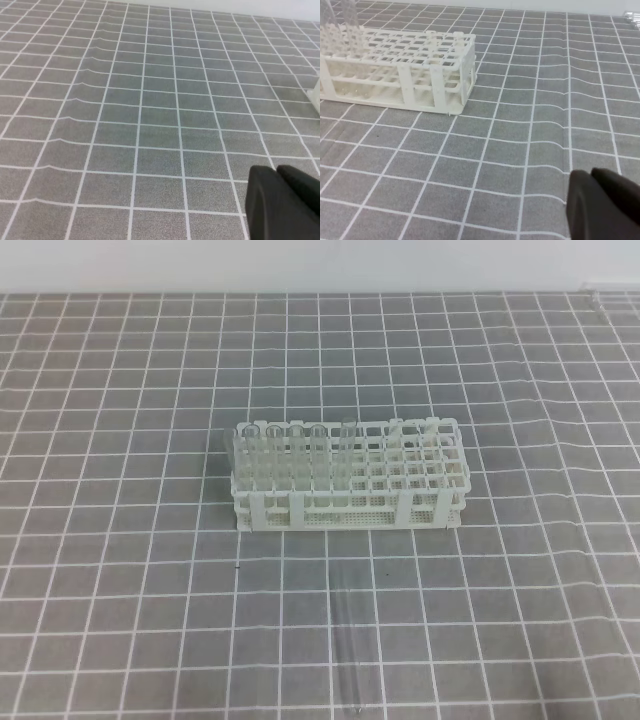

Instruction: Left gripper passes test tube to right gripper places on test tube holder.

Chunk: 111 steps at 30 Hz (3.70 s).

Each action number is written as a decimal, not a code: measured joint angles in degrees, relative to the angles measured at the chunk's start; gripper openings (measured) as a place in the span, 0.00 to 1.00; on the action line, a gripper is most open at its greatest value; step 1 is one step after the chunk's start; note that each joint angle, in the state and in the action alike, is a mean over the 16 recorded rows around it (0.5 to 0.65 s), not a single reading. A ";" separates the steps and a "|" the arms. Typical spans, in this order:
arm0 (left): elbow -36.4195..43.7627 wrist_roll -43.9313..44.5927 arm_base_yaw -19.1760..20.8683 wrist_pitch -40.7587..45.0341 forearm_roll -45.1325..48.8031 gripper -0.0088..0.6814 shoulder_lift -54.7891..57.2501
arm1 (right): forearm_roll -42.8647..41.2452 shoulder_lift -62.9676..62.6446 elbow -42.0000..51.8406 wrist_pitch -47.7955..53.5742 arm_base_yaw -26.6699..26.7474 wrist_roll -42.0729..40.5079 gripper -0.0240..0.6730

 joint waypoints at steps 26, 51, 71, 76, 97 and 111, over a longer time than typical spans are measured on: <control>-0.05 -1.47 0.00 -9.50 -10.55 0.01 0.28 | 7.03 0.00 -0.07 -7.03 0.00 0.00 0.02; -14.11 -1.29 -0.01 0.48 -20.59 0.01 18.97 | 29.19 9.12 -5.82 -6.87 0.00 0.01 0.02; -37.78 25.50 -9.77 16.56 -41.16 0.01 57.49 | 20.21 35.50 -22.65 11.37 0.00 -1.09 0.02; -39.93 22.13 -17.41 15.44 -41.39 0.01 66.16 | 19.51 37.57 -23.33 12.75 0.00 -1.37 0.02; -67.31 -6.01 -48.65 27.18 -17.85 0.04 93.85 | 19.03 38.40 -23.36 15.58 0.00 -1.45 0.02; -73.97 -7.15 -50.11 32.71 -12.25 0.51 102.36 | 19.03 38.40 -23.36 16.24 0.00 -1.45 0.02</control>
